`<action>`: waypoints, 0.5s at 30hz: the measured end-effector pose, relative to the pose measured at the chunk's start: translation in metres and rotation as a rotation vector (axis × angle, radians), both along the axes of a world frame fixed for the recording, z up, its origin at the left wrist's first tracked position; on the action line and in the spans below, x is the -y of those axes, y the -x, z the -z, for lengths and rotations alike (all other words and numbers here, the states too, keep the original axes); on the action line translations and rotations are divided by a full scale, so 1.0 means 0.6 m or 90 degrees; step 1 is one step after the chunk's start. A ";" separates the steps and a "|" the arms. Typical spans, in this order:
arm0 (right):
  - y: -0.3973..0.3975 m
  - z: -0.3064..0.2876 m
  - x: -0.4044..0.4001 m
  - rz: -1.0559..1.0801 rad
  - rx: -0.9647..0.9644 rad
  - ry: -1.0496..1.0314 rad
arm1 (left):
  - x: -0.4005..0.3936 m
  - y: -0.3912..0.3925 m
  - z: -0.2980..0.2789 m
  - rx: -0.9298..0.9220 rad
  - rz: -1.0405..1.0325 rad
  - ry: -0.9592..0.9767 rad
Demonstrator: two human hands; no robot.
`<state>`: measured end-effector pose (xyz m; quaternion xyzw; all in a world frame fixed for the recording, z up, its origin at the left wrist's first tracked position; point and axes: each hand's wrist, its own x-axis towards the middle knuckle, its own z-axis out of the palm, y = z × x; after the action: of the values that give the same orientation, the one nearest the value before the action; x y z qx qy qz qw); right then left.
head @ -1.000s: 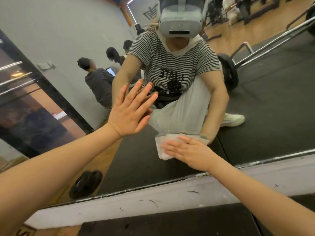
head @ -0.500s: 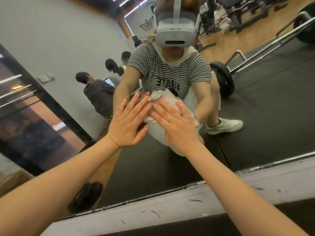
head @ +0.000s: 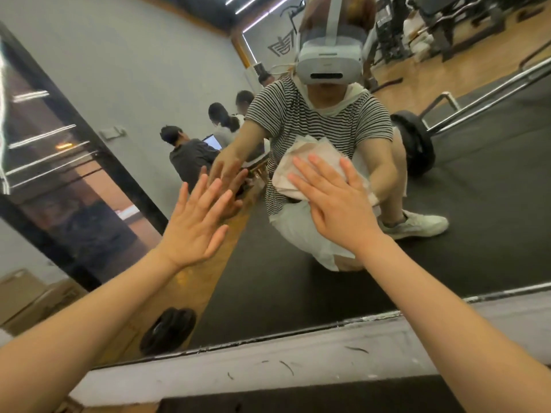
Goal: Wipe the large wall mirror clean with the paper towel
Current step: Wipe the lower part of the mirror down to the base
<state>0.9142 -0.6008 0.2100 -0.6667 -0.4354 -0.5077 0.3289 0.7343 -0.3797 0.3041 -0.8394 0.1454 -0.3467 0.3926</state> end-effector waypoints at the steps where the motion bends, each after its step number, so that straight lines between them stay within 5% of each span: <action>1: 0.001 0.000 -0.001 0.003 -0.001 0.004 | -0.022 0.017 -0.007 0.004 -0.030 -0.005; 6: 0.003 -0.002 -0.010 0.002 0.000 0.005 | -0.071 0.043 -0.016 0.001 -0.122 -0.003; 15: 0.027 -0.006 -0.057 0.004 0.038 -0.012 | -0.089 0.004 0.021 0.108 -0.076 0.011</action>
<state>0.8977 -0.5665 0.2135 -0.6495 -0.4381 -0.5324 0.3206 0.7317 -0.3261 0.2917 -0.8175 0.0585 -0.3941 0.4158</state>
